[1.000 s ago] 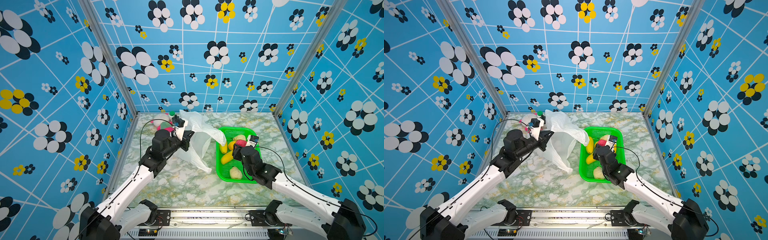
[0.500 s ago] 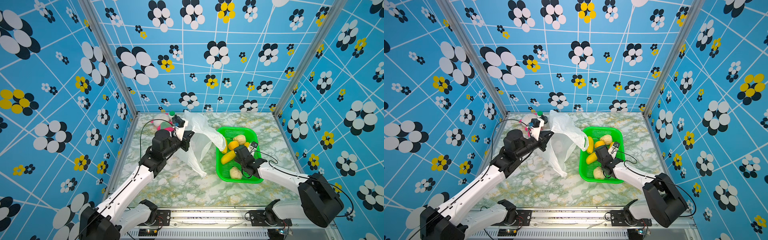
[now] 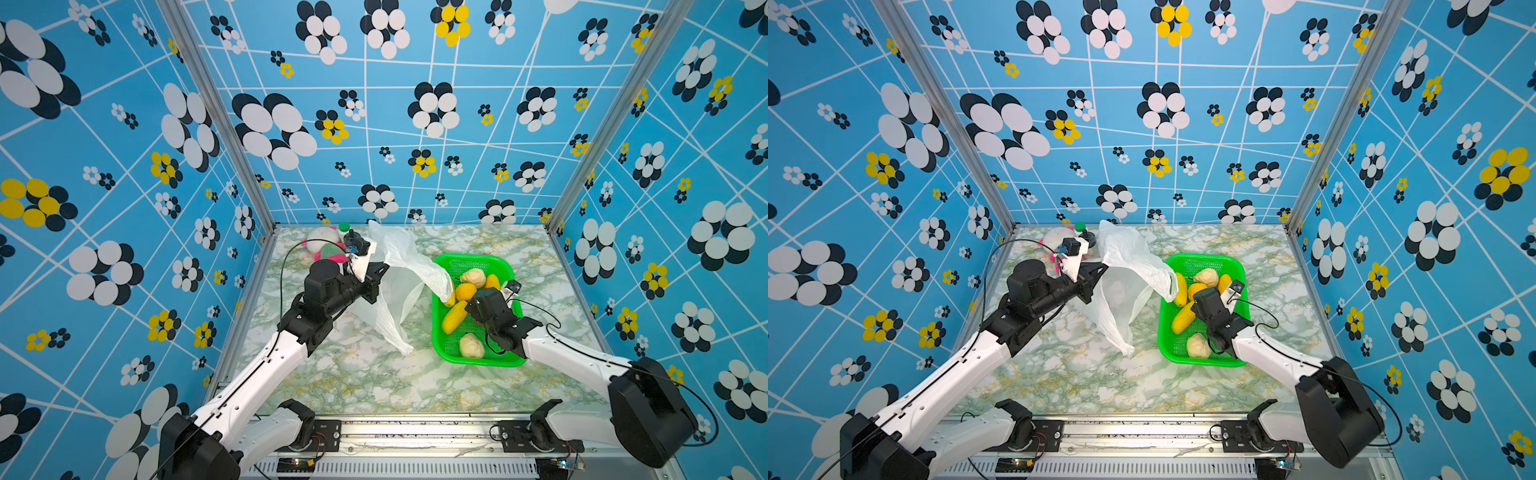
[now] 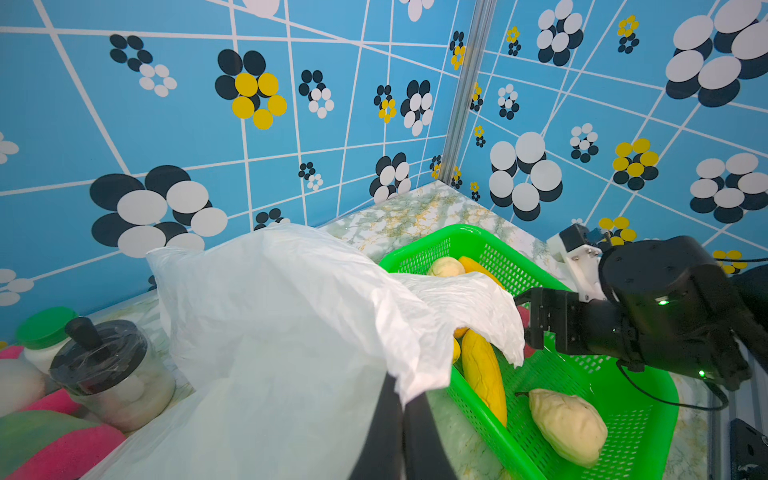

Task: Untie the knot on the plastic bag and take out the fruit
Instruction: 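Carry the pink fruit over the green basket and open the right gripper, then move the right gripper back into the bag above the green-orange fruit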

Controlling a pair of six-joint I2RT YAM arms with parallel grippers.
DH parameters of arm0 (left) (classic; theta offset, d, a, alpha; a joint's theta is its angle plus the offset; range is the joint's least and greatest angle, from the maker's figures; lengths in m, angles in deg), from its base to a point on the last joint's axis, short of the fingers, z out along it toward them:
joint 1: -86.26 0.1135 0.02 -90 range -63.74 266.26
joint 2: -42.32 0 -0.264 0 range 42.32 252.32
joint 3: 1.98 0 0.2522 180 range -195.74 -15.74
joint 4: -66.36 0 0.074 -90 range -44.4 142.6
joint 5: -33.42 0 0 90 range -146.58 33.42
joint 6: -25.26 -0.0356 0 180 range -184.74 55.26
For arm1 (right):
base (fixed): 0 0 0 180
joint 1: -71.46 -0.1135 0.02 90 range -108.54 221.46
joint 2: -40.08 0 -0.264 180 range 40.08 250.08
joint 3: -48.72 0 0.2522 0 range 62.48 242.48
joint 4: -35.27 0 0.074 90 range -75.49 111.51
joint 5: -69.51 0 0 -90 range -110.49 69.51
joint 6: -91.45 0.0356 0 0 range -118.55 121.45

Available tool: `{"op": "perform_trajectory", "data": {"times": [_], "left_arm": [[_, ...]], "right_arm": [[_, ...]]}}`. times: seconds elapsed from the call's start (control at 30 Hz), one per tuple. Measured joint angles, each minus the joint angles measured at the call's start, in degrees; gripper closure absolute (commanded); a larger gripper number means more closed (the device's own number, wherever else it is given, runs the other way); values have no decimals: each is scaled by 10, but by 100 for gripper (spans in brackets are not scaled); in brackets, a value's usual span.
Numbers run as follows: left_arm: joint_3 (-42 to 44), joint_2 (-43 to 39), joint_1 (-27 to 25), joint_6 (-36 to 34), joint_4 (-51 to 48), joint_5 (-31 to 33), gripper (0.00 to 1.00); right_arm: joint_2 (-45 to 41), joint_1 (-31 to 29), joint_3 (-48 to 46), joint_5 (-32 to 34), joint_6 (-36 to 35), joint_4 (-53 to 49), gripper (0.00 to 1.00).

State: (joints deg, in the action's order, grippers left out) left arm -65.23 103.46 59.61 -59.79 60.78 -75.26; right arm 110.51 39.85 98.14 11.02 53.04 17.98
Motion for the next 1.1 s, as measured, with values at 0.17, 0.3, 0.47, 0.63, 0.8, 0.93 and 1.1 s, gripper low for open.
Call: {"op": "perform_trajectory", "data": {"times": [0.17, 0.3, 0.47, 0.63, 0.8, 0.93, 1.1], "left_arm": [[0, 0, 0, 0, 1, 0, 100], [0, 0, 0, 0, 1, -3, 100], [0, 0, 0, 0, 0, -13, 100], [0, 0, 0, 0, 0, -19, 100], [0, 0, 0, 0, 0, -26, 100], [0, 0, 0, 0, 0, -31, 100], [-1, 0, 0, 0, -1, -44, 100]], "right_arm": [[-125, -100, -78, 3, -119, 134, 29], [-162, -167, -127, -64, -219, 246, 42], [-139, -189, -118, -155, -294, 312, 48], [-33, -206, -39, -214, -332, 312, 54], [71, -207, 30, -219, -337, 310, 54], [160, -207, 94, -210, -337, 290, 57], [268, -205, 187, -201, -336, 255, 60]]}}
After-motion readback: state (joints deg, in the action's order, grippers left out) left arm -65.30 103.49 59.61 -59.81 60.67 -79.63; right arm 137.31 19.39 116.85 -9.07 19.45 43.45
